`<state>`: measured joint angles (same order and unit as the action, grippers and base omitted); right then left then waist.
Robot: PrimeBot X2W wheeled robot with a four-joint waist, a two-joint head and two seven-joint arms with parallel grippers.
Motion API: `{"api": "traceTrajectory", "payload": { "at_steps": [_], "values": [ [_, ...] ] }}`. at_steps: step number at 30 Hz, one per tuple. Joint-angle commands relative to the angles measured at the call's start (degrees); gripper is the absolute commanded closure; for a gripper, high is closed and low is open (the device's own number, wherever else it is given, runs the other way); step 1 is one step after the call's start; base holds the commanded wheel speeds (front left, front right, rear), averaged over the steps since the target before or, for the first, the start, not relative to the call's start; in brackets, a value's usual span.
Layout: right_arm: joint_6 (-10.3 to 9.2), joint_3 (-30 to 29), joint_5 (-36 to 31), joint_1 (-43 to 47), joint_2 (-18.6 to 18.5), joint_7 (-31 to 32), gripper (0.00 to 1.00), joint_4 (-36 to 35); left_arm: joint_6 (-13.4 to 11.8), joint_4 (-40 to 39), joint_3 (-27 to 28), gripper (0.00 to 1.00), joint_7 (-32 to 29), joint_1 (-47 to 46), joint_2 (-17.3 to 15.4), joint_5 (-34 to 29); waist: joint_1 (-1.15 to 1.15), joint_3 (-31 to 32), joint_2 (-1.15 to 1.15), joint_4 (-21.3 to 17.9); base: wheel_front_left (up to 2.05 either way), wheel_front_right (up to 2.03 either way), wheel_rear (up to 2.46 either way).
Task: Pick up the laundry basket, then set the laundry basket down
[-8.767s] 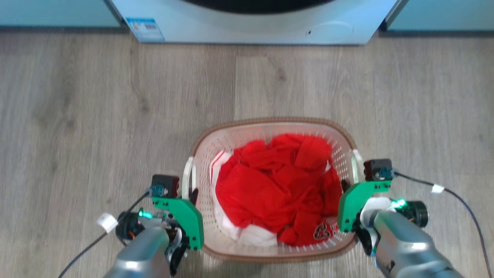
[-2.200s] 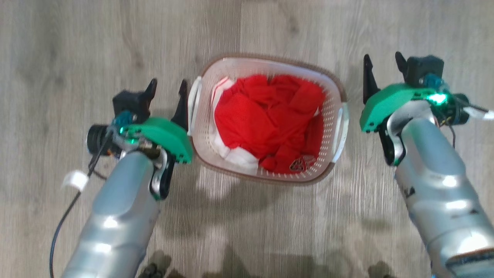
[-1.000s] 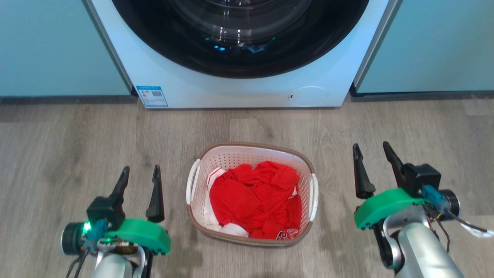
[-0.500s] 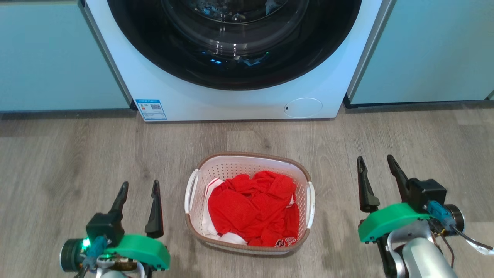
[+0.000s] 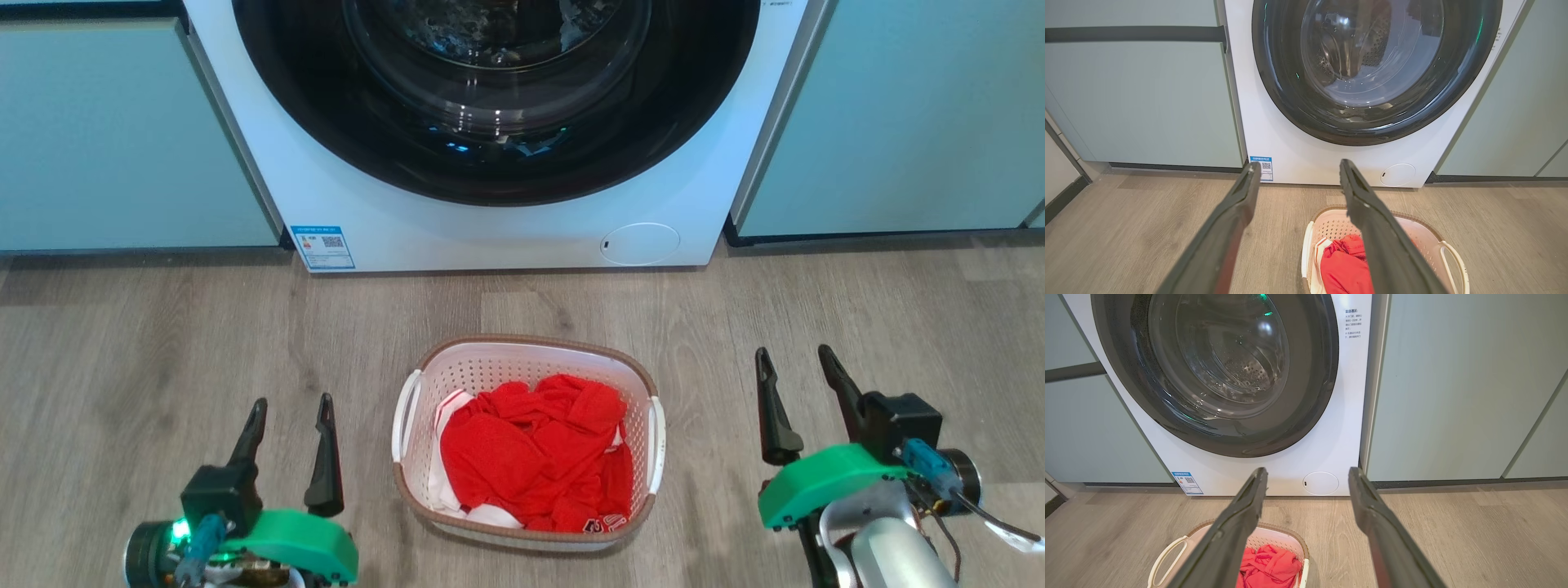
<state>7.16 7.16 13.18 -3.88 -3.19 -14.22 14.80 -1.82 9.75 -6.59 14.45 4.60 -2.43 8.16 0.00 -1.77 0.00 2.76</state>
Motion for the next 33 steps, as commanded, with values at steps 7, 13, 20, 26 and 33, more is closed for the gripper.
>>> {"api": "traceTrajectory", "payload": {
  "at_steps": [7, 13, 20, 26, 33],
  "values": [
    [0.33, 1.0, 0.3, -0.5, 0.3, -0.8, 0.0, -1.7, -0.3, -1.3, 2.1, 0.0, 0.5, -1.2, -0.4, -0.4, 0.0, 0.5, 0.0, 0.0, 0.0, 0.0, 0.0],
    [0.33, 0.8, 0.2, -0.5, 0.3, -0.8, 0.0, -1.8, -0.1, -0.9, 2.3, 0.0, 0.5, -1.3, -0.4, -0.5, 0.0, 0.3, 0.0, 0.1, 0.0, 0.0, 0.0],
    [0.0, -0.2, 0.0, 0.6, 0.1, 0.0, 1.0, 0.0, 0.1, 0.7, 0.2, 1.0, 0.0, 0.2, 0.0, -0.1, 0.0, 0.1, 0.0, 0.1, 0.0, 0.0, 0.0],
    [0.01, 0.1, 1.5, 1.5, 0.2, 0.3, 1.0, 3.0, 0.2, 4.0, 0.0, 1.0, -0.6, 0.6, 0.3, 1.4, 0.0, 0.1, 0.0, 0.1, 0.0, 0.0, 0.0],
    [0.02, -0.4, 6.3, 1.3, -0.1, 1.3, 1.0, 2.9, 0.8, 4.1, 0.6, 1.0, -1.6, 0.0, 0.1, 6.3, 0.0, 0.2, 0.0, -0.1, 0.0, 0.0, 0.0]
  ]
}}
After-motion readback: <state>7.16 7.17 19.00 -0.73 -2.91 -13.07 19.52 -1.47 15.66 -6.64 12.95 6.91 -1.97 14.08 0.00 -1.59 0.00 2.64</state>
